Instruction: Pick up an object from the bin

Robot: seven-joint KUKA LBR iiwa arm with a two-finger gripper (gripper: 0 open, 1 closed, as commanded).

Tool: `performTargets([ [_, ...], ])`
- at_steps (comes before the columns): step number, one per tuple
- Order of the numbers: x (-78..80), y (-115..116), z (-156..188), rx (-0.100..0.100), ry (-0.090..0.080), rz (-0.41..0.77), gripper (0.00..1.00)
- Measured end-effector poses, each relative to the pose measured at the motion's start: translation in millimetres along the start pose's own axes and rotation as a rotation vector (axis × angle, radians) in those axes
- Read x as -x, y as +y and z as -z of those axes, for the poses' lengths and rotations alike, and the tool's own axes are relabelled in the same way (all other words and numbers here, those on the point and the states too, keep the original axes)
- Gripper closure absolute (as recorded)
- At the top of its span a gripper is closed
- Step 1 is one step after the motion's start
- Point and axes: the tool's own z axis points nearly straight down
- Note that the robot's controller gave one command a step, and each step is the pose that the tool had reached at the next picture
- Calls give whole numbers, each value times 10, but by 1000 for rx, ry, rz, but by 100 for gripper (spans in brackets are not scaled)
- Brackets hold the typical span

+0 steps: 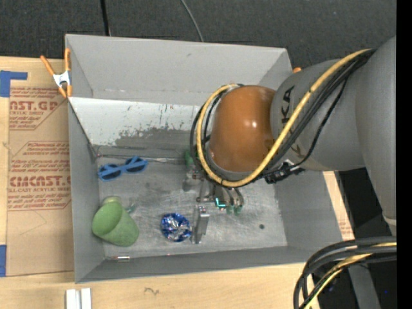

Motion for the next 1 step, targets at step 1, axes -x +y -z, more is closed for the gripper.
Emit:
performTargets([
  [1,-93,110,-740,-1,-1,71,0],
])
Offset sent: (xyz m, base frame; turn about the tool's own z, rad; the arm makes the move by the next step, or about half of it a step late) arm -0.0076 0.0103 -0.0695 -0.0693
